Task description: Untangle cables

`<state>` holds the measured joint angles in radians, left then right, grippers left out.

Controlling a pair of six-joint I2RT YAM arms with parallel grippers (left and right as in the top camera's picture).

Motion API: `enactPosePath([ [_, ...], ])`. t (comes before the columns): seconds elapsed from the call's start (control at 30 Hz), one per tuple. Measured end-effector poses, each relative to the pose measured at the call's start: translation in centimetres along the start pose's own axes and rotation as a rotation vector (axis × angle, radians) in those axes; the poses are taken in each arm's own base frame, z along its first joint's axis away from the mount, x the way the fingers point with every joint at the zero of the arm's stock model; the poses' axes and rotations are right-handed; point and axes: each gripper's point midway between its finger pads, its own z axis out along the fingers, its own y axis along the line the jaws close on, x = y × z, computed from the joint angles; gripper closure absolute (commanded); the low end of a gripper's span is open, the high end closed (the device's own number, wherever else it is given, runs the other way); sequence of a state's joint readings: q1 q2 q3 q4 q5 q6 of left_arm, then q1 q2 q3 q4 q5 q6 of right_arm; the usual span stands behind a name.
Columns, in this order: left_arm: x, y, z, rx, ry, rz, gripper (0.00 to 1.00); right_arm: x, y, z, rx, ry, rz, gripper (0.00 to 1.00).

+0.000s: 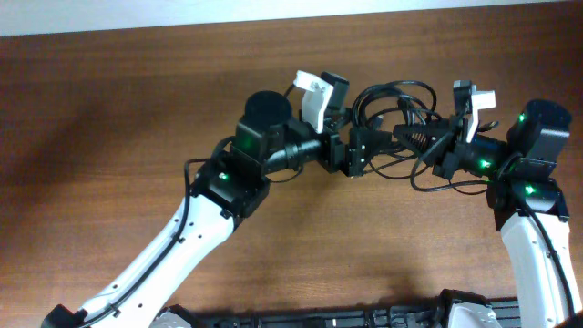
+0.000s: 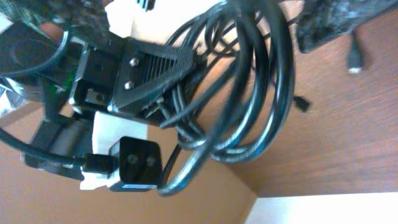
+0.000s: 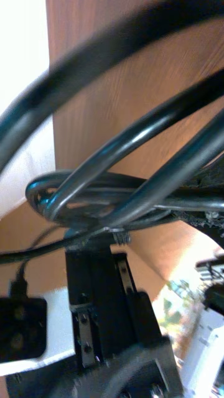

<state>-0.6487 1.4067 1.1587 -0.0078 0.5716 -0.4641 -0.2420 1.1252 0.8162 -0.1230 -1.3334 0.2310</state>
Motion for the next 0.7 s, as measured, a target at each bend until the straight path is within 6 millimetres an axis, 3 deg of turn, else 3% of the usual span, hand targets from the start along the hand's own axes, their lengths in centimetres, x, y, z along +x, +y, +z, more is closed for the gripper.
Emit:
enactPosePath([
  [0.1,-0.3,2.0,-0.8,-0.05,0.0,0.01,0.01,-0.3,-1.6,-0.1,0.091,-0.022,0.033,0.96],
  [0.27,-0.2,4.0,-1.2,-0.141,0.008,0.118,0.01,-0.5,-2.4,-0.2,0.136,-0.035,0.064,0.96],
  [0.5,0.3,3.6,-0.6,-0.164,0.026,0.347,0.01,-0.4,-1.9,-0.1,0.105,-0.028,0.101,0.96],
  [0.7,0.0,4.5,-0.8,-0.224,0.03,0.462,0.0,-0.1,-1.3,0.0,0.071,-0.018,0.151,0.96],
])
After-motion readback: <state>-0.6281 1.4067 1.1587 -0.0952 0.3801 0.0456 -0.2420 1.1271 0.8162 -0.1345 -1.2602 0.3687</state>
